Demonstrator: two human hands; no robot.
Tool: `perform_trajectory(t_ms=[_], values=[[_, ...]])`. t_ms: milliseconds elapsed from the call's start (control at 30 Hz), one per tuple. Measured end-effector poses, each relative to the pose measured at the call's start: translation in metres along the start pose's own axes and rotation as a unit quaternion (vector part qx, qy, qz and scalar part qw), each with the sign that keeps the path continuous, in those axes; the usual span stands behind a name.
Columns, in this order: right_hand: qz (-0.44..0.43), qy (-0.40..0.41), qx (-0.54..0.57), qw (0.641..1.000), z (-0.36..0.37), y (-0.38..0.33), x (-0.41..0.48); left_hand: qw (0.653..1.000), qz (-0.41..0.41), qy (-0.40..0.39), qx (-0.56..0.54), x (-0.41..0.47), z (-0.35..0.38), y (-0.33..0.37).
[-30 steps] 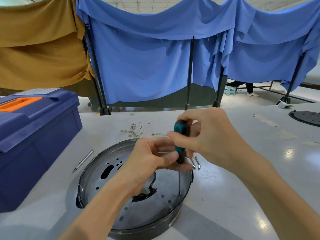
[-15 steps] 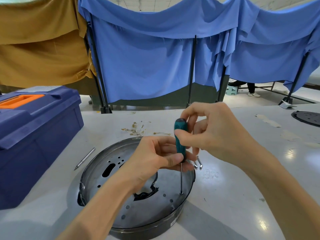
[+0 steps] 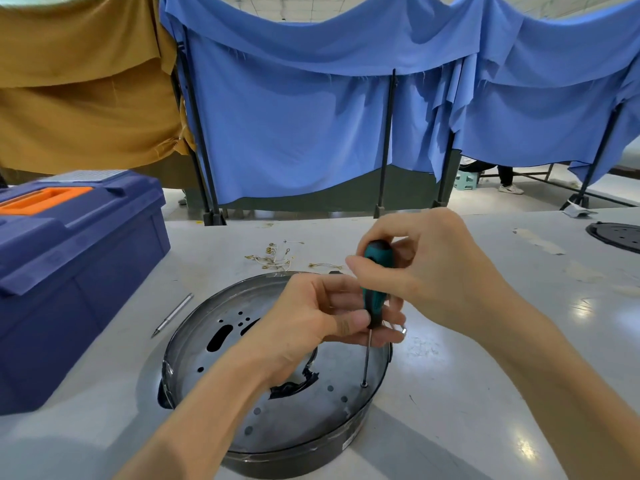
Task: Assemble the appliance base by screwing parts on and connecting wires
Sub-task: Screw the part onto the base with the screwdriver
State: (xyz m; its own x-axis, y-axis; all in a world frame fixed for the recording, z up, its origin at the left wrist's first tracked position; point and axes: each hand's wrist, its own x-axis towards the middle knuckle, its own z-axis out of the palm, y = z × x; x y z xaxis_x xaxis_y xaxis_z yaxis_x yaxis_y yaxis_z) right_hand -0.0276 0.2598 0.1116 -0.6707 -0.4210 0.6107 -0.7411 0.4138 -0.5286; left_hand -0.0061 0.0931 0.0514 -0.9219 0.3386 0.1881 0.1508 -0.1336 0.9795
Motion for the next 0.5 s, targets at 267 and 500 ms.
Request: perform_trajectory(t_ms=[267, 500], values=[[0.024, 0.046, -0.167, 0.985, 0.013, -0.001, 0.000, 1.000, -0.001, 0.010, 0.021, 0.003, 0.005, -0.001], [-0.001, 0.011, -0.042, 0.999, 0.008, 0.001, -0.002, 1.000, -0.004, -0.025, -0.005, 0.000, 0.003, 0.000]])
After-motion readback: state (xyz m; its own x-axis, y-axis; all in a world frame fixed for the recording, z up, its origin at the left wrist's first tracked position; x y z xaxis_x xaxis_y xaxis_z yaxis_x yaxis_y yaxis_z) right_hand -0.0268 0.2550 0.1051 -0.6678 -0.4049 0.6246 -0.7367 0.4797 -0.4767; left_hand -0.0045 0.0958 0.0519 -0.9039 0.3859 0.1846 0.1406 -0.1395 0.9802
